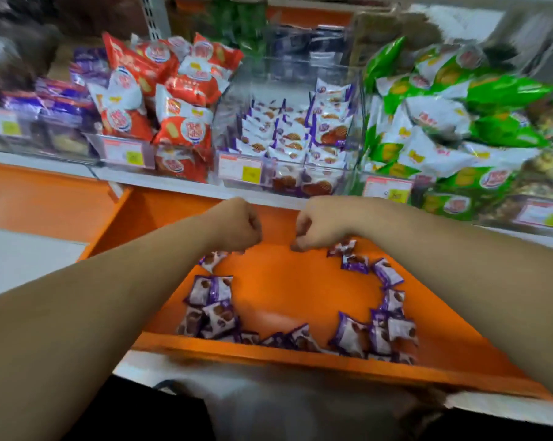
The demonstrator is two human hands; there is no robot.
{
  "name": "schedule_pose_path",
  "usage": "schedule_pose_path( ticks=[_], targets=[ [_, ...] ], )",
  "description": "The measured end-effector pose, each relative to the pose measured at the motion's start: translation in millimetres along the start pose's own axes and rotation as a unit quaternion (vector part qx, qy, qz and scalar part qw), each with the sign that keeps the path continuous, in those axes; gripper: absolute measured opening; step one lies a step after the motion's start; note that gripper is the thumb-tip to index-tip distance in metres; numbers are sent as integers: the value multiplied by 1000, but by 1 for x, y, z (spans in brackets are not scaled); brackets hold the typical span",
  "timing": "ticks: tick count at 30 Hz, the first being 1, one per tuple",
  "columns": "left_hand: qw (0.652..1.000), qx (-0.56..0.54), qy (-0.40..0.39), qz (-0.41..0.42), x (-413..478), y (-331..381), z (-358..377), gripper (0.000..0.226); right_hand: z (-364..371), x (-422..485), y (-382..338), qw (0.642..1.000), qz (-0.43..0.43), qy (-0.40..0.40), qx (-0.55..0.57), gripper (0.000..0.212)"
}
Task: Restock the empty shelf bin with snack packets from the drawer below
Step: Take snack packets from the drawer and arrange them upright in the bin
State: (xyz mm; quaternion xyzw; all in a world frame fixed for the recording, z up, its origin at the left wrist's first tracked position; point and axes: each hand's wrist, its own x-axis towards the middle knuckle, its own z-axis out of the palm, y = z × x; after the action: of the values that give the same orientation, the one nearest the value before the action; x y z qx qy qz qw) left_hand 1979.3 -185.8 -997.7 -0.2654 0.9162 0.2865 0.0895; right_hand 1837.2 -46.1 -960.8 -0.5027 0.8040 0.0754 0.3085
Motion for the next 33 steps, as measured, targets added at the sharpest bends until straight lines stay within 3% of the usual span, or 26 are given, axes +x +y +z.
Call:
schedule_pose_path(
  ticks=[2, 4, 7, 9, 15, 19, 23, 26, 30, 33],
  targets=[
    [999, 15, -41, -32, 16, -11, 25, 13, 20, 9, 32, 995, 50, -58, 57, 38],
    [995, 44, -65, -58, 34, -23, 46, 32, 48, 25, 64, 985, 98, -52, 133, 39],
    [992, 43, -71, -100, 61, -44, 70, 56, 88, 62, 93, 948, 138, 56, 283, 37],
    [988, 14, -66, -141, 78, -63, 90, 63, 111, 85, 104, 924, 140, 102, 342, 47],
    [961, 76, -68, -257, 107, -133, 141, 87, 152, 127, 168, 903, 289, 133, 288, 57],
    [944, -24, -44, -326, 108, -162, 167, 102, 167, 160, 180, 905, 269, 130, 302, 43],
    [945, -49, -28, -322, 104, -160, 180, 105, 190, 168, 176, 924, 247, 66, 286, 67],
    [954, -48, -54, -291, 98, -142, 186, 95, 201, 162, 156, 938, 236, 9, 255, 67],
    [957, -101, -134, -235, 97, -114, 194, 97, 209, 147, 126, 952, 201, -62, 222, 66],
    [956, -57, -234, -167, 98, -82, 196, 93, 208, 137, 130, 954, 186, -110, 208, 73]
  ],
)
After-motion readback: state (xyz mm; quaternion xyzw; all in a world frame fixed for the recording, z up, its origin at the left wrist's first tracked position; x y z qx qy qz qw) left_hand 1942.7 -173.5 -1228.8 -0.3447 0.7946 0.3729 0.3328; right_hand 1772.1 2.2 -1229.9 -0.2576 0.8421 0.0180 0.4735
